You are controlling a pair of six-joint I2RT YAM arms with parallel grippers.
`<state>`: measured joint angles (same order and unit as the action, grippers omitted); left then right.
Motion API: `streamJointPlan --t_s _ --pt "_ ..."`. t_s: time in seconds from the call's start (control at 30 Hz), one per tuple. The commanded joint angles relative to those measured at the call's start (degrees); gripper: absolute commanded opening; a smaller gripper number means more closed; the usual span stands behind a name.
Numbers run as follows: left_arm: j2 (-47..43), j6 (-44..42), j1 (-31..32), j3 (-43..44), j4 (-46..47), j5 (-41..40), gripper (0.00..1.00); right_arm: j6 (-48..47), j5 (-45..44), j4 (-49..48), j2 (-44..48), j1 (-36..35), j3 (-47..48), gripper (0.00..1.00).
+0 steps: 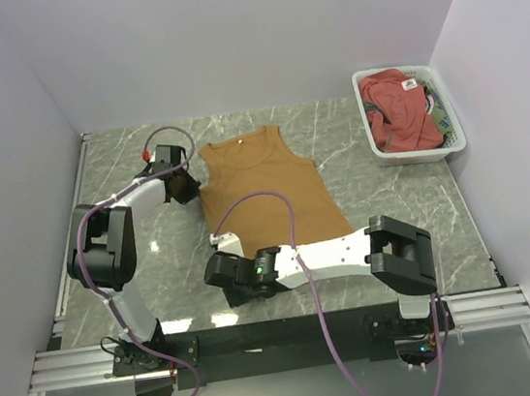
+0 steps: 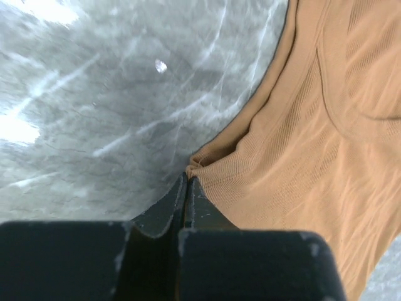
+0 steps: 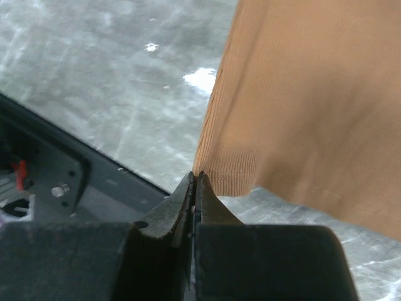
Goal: Fold and stack the tank tops
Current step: Fold the tank top
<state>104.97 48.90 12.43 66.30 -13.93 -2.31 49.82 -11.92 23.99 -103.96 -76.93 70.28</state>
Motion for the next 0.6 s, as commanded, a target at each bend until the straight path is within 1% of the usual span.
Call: streamJointPlan --t_s 0.0,0.1,0.2,0.33,0.47,0.57 --pt "-1.16 -0.57 -1.43 3.04 -3.03 -5.59 0.01 -0.34 3.03 -0.96 -0.27 -0.24 5.02 0.0" --pt "-2.13 -0.04 -2.93 2.34 -4.52 -7.44 0.0 -1.04 4.1 0.18 -3.87 -1.29 9.16 0.0" --pt "-3.54 -0.56 -5.73 1.64 -5.92 -9.2 0.01 -1.48 6.46 0.89 -7.3 -2.17 15.92 0.0" --pt "-3.54 -1.62 -6.71 2.34 -7.33 -10.61 0.0 -1.83 9.29 0.62 -9.59 -2.0 18.57 0.0" --pt "-3.89 -1.62 -6.28 3.74 -7.07 -10.0 0.01 -1.57 8.85 -1.3 -6.8 -1.04 15.25 0.0" --pt "-2.84 -1.36 -4.0 6.46 -8.65 -10.79 0.01 -0.26 9.02 -4.72 -2.4 0.63 8.4 0.0"
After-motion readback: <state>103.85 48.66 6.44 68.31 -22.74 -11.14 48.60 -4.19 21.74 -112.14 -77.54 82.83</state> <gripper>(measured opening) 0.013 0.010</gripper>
